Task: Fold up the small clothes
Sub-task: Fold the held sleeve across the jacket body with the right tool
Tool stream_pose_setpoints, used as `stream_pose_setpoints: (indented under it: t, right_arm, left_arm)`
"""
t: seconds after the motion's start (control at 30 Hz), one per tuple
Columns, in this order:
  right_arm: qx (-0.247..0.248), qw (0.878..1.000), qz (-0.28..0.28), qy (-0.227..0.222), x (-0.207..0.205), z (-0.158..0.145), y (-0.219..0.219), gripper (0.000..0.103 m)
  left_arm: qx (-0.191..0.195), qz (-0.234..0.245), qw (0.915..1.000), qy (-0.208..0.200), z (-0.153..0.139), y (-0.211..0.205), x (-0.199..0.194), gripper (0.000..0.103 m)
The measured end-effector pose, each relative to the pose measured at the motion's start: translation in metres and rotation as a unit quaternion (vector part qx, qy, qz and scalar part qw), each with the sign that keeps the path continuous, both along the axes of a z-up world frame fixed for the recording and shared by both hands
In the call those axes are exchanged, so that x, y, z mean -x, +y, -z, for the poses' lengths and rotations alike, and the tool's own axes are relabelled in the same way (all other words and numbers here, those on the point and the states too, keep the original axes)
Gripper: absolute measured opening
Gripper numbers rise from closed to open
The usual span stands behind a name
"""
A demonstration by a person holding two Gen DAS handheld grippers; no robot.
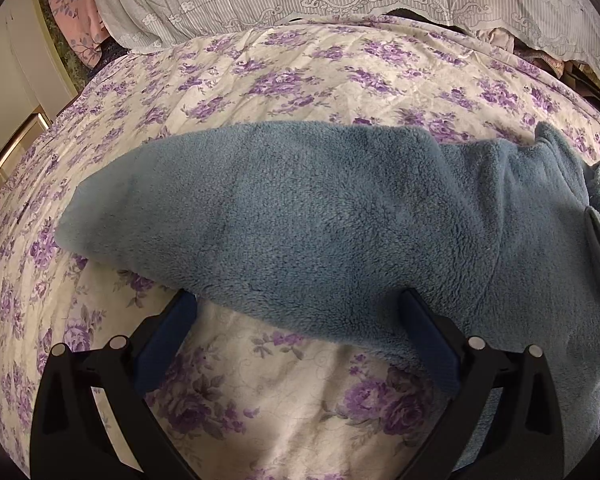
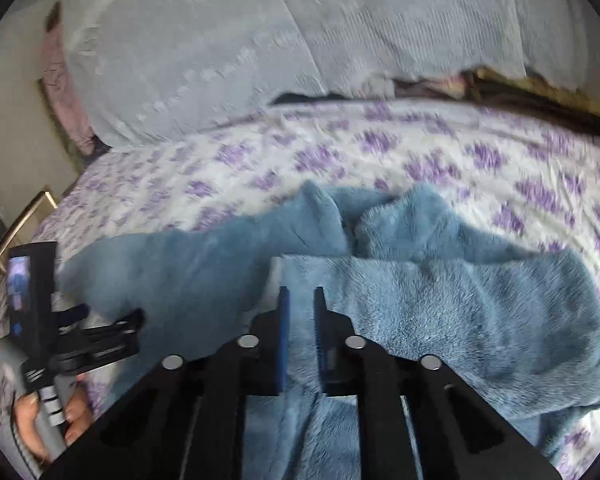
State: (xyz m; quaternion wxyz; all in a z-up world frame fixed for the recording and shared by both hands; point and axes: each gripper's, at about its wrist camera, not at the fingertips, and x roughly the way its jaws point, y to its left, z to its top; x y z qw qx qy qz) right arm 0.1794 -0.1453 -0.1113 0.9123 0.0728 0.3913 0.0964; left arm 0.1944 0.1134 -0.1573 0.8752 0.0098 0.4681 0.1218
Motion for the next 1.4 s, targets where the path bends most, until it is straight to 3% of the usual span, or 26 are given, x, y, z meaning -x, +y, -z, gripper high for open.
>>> stream_pose_setpoints:
  t: [0.1,0.17,0.27,0.4,0.53,0.6,0.7,0.77,0.83,0.87,0.93,1.07,1.2,1.3,1.4]
  right_arm:
    - [0.028,0.997,-0.016,0.067,-0.018,0.039,0.014,0.011]
    - [0.046,0.998,-0.017,0.05,-0.015,0.036,0.019,0.011]
    - [0.021,0.999,-0.018,0.031,-0.008,0.015,0.005,0.012]
    - [0.024,0.998,0.063,-0.021,0.012,-0.012,-0.054,0.012]
    - [-0.001,0.987,0.156,0.03,0.022,0.013,-0.128,0.013]
    - [-0.024,0.986,0.153,0.069,0.025,0.043,-0.144,0.007]
    - [-0.037,0.985,0.161,0.052,0.031,0.035,-0.145,0.011]
    - [-0.029,0.989,0.142,0.024,0.035,0.02,-0.126,0.013]
    - [-0.019,0.996,0.082,0.008,0.033,0.008,-0.092,0.013]
    - [-0.007,0.998,0.06,0.005,0.033,0.004,-0.077,0.013]
    - [0.0,1.0,0.031,-0.001,0.029,0.001,-0.056,0.013]
    - [-0.01,0.998,0.059,-0.023,0.027,-0.01,-0.068,0.013]
    - [-0.019,0.991,0.129,-0.036,0.022,-0.025,-0.129,0.013]
    - [-0.036,0.984,0.171,-0.02,0.014,-0.017,-0.175,0.013]
    - [-0.058,0.979,0.191,0.039,-0.013,0.022,-0.209,0.011]
  left_arm:
    - [0.001,0.0,1.0,0.0,0.0,0.001,0.0,0.099]
    - [0.001,0.001,1.0,0.001,0.001,0.0,-0.001,0.099]
    - [0.001,0.0,1.0,0.002,0.001,0.0,-0.001,0.099]
    - [-0.001,0.0,1.0,0.002,0.001,0.0,-0.001,0.099]
    - [-0.008,0.0,1.0,0.002,0.002,-0.003,-0.001,0.099]
    - [-0.011,0.001,0.9999,0.002,0.002,-0.003,-0.001,0.099]
    - [-0.007,0.001,1.0,0.0,0.001,-0.002,0.0,0.099]
    - [0.013,0.0,0.9999,-0.001,-0.002,0.002,0.004,0.098]
    - [0.067,0.013,0.9977,-0.004,-0.015,0.004,0.01,0.098]
    - [0.11,0.035,0.9931,-0.015,-0.027,0.0,0.014,0.098]
    - [0.126,0.073,0.989,-0.027,-0.044,-0.022,0.018,0.098]
    - [0.039,0.184,0.9816,-0.033,-0.063,-0.114,0.012,0.098]
    - [0.025,0.201,0.9793,-0.01,-0.046,-0.164,-0.013,0.098]
    - [-0.049,0.161,0.9852,0.03,-0.001,-0.182,-0.038,0.099]
    - [0.0,0.151,0.9881,0.027,0.009,-0.169,-0.04,0.099]
